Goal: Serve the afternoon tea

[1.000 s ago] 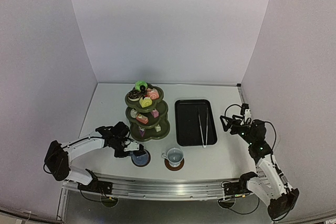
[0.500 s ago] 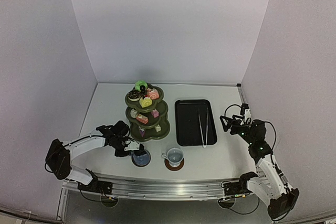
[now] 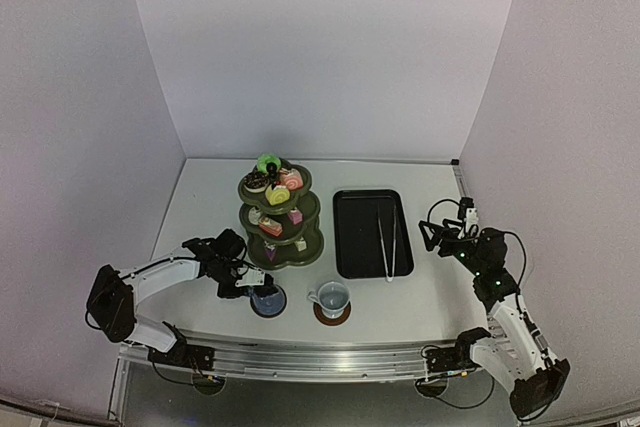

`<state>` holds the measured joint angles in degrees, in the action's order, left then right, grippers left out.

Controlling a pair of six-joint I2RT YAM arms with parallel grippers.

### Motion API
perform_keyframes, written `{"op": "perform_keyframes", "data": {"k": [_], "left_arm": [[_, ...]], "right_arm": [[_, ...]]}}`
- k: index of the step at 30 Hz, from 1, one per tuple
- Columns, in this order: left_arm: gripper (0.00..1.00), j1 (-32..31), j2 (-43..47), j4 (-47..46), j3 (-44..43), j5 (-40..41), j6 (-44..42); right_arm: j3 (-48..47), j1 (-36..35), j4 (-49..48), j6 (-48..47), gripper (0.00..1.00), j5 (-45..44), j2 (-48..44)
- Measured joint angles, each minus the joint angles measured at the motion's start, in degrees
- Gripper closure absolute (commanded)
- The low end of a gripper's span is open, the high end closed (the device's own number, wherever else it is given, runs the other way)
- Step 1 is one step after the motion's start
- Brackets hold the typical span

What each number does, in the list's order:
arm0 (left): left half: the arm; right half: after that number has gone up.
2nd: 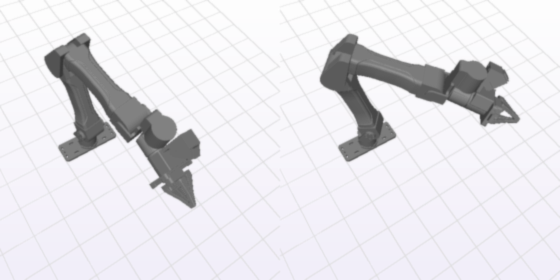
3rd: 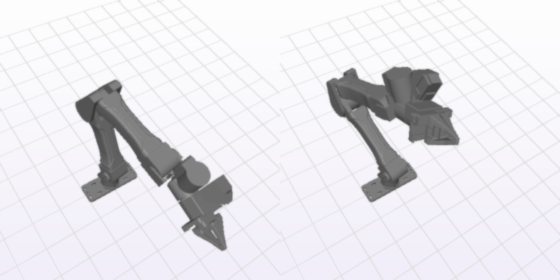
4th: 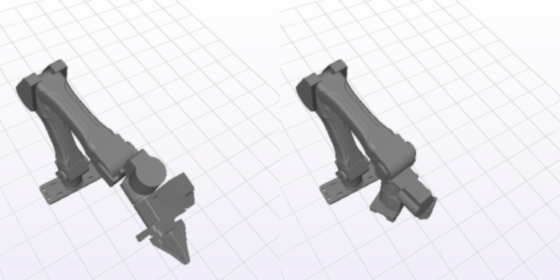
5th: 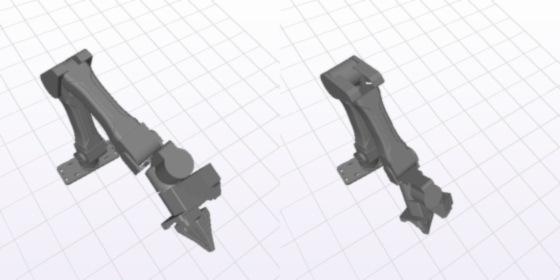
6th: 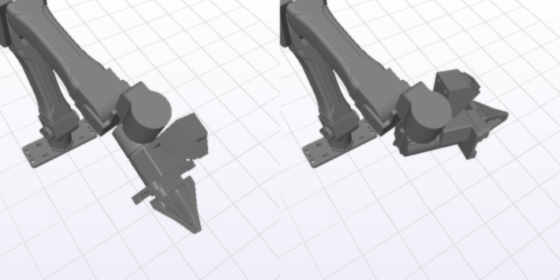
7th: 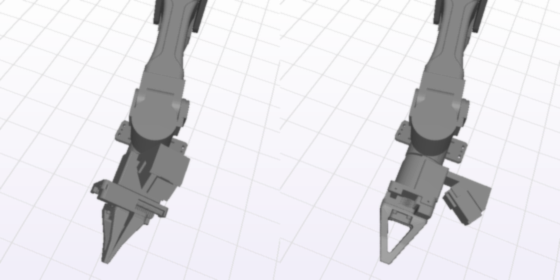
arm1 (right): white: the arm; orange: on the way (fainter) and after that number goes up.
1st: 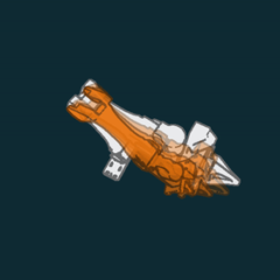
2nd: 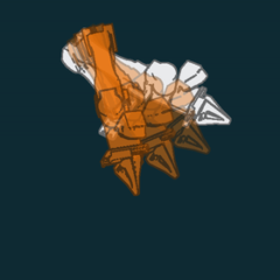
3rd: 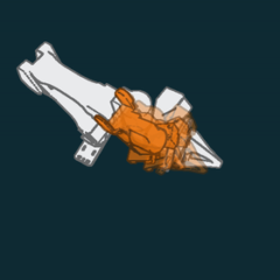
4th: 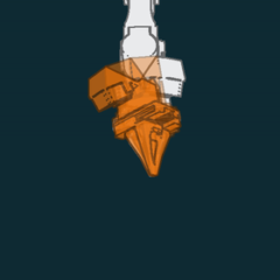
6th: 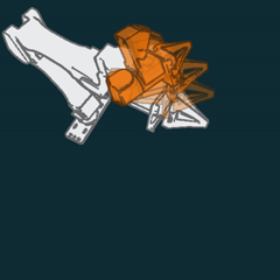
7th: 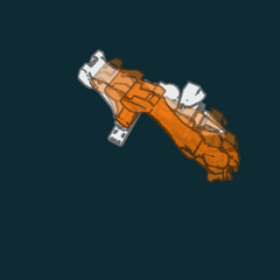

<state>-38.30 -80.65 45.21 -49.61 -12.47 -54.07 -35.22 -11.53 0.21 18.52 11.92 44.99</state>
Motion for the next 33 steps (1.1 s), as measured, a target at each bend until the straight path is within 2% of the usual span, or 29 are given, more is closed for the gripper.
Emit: {"op": "perform_keyframes", "data": {"k": [12,33], "left_arm": [[1.00,0.1,0.0,3.3,-1.2,0.8,0.7],[1.00,0.0,-1.1,2.4,-1.9,0.7,1.5]], "right_arm": [[0.0,0.0,1.2,0.0,0.02,0.0,0.0],[0.0,0.0,1.4,0.0,0.02,-0.8,-1.1]]}}
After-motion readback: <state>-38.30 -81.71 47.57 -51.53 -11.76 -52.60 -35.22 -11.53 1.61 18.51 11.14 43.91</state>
